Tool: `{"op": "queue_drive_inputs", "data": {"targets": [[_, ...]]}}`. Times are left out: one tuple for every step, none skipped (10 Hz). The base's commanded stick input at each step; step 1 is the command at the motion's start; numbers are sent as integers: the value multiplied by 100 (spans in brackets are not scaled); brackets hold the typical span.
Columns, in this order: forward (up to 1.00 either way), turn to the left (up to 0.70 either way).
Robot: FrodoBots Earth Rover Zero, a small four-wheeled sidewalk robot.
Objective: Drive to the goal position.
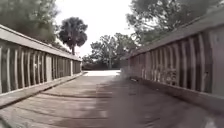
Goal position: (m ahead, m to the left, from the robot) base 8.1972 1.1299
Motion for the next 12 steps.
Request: {"op": "queue_drive_inputs", "data": {"targets": [[70,0],[70,0],[70,0],[70,0],[70,0],[70,0],[70,26],[70,35],[70,1],[70,0],[70,0],[70,0]]}}
